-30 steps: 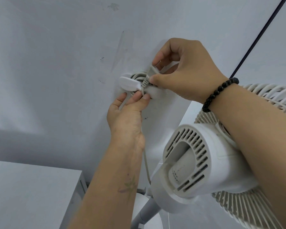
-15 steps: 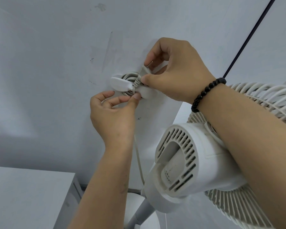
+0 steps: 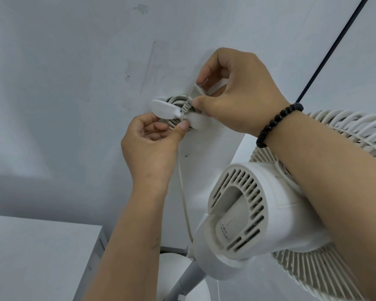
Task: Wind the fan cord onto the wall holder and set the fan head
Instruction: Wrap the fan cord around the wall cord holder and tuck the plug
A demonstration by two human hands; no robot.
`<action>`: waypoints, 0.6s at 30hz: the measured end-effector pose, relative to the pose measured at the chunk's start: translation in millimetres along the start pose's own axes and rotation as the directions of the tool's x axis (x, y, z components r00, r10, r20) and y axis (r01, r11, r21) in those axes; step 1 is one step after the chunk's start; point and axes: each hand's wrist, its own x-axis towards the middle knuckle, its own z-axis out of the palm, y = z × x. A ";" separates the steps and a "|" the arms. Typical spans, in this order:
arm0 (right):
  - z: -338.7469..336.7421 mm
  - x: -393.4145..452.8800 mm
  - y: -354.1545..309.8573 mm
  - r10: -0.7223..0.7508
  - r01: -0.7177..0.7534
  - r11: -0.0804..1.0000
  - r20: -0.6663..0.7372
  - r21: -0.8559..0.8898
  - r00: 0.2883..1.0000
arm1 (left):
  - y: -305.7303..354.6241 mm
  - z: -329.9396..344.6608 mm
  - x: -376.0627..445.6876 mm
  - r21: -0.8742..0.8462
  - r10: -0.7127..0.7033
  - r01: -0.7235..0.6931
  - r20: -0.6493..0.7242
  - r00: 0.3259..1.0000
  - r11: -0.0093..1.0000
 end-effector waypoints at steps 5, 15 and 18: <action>0.3 0.3 -0.5 0.017 -0.017 1.000 0.024 0.002 1.000 | 1.9 1.7 -1.2 0.016 -0.020 0.020 -0.023 1.000 1.000; 1.0 -0.3 -2.9 0.006 -0.005 0.999 0.019 -0.044 1.000 | -0.6 2.4 0.7 0.040 0.048 -0.046 -0.067 0.997 0.998; 1.2 -0.8 -3.3 0.004 -0.003 0.998 0.015 -0.065 1.000 | -0.8 5.4 -2.4 0.094 0.077 -0.068 -0.090 0.993 0.993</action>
